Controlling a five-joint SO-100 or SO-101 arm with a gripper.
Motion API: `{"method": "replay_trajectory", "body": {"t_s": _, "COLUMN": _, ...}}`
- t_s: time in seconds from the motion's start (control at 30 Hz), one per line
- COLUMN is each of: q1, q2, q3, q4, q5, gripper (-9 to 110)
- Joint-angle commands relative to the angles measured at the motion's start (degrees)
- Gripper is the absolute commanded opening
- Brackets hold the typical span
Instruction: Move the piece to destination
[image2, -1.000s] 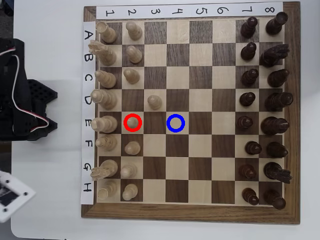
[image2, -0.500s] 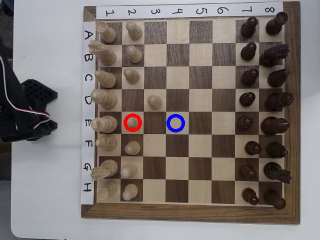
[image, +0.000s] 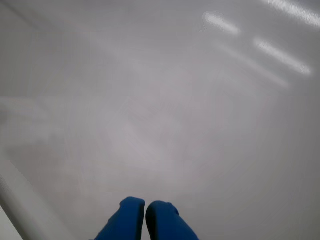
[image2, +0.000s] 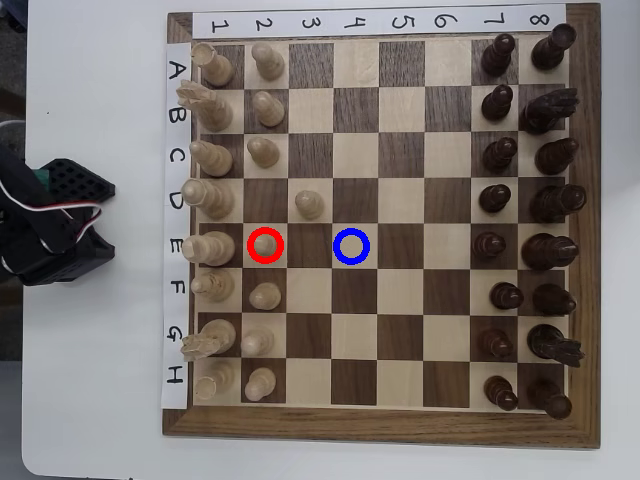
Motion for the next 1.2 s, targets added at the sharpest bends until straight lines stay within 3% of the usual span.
{"method": "replay_trajectory", "body": {"t_s": 0.0, "q1": -12.1, "q2": -6.9, "q3": -13.6, "q4": -1.1, "q5": 8.7, "gripper": 0}}
{"method": "replay_trajectory", "body": {"t_s": 0.87, "q1": -44.0, "q2": -12.2, "q3": -14.9, "q4": 2.9, "q5": 9.1, "gripper": 0}}
{"method": "replay_trajectory", "body": {"t_s": 1.17, "q1": -47.7, "q2": -18.2, "q3": -10.5, "q4": 6.0, "q5": 11.5, "gripper": 0}}
